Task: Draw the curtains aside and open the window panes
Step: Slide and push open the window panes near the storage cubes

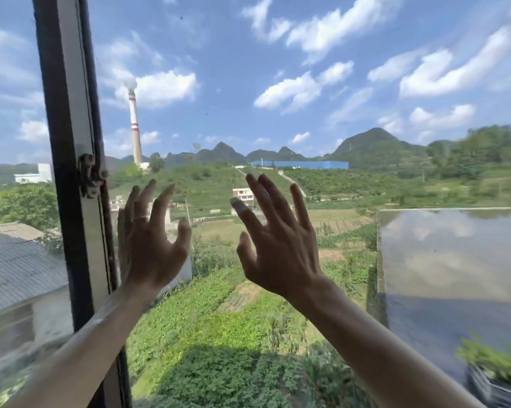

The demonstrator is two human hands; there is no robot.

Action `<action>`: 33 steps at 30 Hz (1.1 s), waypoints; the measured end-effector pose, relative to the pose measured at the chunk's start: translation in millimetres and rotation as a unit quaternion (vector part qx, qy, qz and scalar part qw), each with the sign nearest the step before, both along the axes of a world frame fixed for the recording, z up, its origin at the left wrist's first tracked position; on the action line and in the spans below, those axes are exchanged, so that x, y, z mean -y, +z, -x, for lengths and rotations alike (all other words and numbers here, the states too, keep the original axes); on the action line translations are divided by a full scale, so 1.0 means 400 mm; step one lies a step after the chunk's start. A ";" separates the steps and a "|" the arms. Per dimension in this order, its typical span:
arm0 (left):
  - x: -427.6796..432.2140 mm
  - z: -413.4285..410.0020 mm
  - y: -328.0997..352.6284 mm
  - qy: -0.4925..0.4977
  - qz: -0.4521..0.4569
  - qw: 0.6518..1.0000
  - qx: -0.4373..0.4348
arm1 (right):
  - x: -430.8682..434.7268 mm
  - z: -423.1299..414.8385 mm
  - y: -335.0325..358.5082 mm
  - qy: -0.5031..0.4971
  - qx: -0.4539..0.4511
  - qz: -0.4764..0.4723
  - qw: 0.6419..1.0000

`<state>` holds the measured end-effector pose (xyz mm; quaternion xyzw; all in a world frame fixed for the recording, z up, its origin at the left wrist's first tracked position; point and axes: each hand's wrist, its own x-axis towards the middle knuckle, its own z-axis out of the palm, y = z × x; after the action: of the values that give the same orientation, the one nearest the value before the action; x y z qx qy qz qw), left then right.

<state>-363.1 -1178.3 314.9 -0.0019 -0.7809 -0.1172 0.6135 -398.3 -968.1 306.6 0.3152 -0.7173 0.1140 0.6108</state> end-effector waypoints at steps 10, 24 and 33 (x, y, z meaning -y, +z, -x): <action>-0.475 0.032 -0.154 -0.082 -0.003 0.997 0.015 | -0.441 -0.052 -0.176 -0.075 0.030 0.021 0.996; -0.703 0.090 -0.246 -0.013 -0.034 0.999 0.036 | -0.756 -0.037 -0.278 -0.140 0.076 0.051 0.986; -0.590 0.084 -0.248 -0.010 -0.038 0.999 0.031 | -0.769 -0.058 -0.319 -0.031 0.046 0.162 0.985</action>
<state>-396.8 -942.4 215.7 0.0168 -0.7945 -0.1531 0.5874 -374.9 -660.7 178.9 0.1842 -0.7262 0.2247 0.6231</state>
